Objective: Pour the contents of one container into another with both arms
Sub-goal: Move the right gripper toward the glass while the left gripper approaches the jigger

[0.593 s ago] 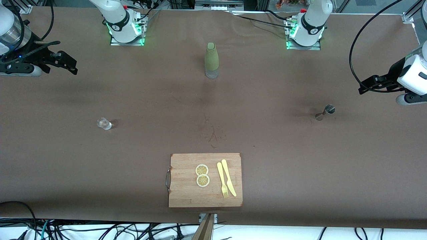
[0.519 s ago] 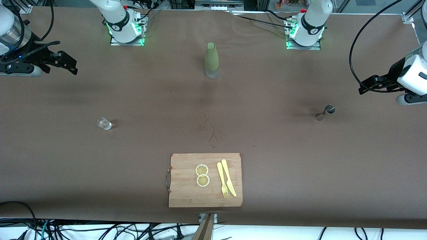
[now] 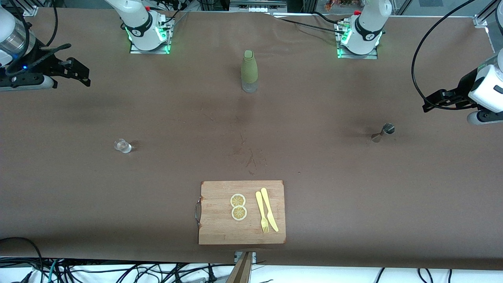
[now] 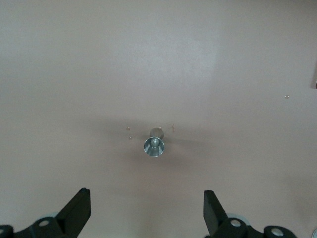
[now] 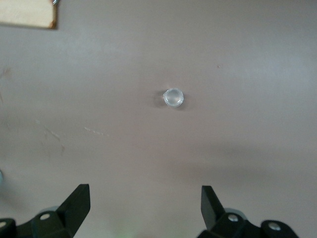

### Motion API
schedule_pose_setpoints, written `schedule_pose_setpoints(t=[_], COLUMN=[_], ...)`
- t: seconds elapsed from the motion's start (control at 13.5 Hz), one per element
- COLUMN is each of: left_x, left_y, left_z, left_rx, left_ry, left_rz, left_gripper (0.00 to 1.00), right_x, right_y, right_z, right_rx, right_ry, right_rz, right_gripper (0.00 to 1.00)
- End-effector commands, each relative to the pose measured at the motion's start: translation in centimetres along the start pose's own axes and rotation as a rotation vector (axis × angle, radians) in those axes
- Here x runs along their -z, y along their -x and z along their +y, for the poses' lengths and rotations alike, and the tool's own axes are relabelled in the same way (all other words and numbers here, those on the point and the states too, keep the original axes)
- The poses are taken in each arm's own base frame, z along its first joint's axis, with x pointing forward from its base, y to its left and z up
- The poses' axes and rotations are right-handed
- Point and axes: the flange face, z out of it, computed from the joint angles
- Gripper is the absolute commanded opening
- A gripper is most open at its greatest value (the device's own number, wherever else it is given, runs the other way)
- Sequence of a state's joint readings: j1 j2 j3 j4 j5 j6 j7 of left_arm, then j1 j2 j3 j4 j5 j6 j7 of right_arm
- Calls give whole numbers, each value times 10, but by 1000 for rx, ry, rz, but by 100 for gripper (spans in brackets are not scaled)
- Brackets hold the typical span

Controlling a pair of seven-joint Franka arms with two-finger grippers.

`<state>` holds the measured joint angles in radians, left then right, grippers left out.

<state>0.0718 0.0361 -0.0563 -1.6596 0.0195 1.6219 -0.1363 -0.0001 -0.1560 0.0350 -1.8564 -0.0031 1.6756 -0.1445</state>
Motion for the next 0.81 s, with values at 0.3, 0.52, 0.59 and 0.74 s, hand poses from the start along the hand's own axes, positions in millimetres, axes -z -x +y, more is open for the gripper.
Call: schedule_pose_setpoints(t=[0.3,0.52,0.59,0.74], left_x=[3,2,-1,-14], left_y=[-4,-7,-7,-9], left_z=[-4,-9,-21,-42], left_rx=[1,8,31,-49], left_ry=[16,29,50,108], left_rz=[50,61,45,9], left_gripper=[100,100,100,100], right_x=[-26,-40,-42,-46], right_y=[1,2,3,7], right_z=[84,111,117,125], right_rx=[468,688,757,800], right_ry=[-183,-327,-337,-374], right_rz=[63,189,219,256], right_gripper=[99,99,99,99])
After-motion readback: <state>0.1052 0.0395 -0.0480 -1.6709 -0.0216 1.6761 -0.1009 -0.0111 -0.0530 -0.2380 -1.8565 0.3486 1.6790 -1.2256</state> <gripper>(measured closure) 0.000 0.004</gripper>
